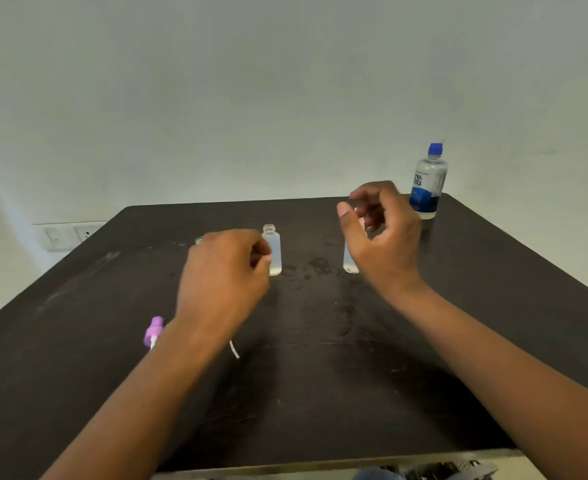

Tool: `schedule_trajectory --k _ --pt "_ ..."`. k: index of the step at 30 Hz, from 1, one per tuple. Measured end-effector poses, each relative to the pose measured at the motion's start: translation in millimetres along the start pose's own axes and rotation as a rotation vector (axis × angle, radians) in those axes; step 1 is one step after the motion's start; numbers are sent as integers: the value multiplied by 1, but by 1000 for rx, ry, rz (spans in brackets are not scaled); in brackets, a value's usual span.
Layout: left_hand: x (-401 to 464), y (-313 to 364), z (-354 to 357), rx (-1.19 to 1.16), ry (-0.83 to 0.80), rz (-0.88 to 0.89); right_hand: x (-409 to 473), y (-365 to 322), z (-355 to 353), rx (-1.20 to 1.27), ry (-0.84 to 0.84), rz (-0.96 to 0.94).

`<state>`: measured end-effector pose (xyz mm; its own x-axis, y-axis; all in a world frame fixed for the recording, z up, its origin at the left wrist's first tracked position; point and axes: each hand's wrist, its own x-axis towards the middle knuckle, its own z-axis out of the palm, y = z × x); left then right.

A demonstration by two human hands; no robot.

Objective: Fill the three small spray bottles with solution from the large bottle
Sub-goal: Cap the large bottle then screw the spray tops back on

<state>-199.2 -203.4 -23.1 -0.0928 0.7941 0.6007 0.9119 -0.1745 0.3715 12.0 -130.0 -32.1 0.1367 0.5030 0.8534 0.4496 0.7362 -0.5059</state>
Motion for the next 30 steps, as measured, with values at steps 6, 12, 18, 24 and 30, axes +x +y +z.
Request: schedule_trajectory --k 6,12,18,24,30 --pt "-4 -38 -18 359 -262 -193 2 -36 40 81 -179 -98" --pt "-6 -47 -10 351 -310 -224 8 -40 68 114 -217 -62" --pt "-3 -47 -7 102 -243 -189 2 -27 68 163 -280 26" --pt "13 -28 -4 -345 37 -43 14 -27 54 282 -344 147" --pt "37 -2 15 -692 247 -127 14 -28 46 375 -436 216"
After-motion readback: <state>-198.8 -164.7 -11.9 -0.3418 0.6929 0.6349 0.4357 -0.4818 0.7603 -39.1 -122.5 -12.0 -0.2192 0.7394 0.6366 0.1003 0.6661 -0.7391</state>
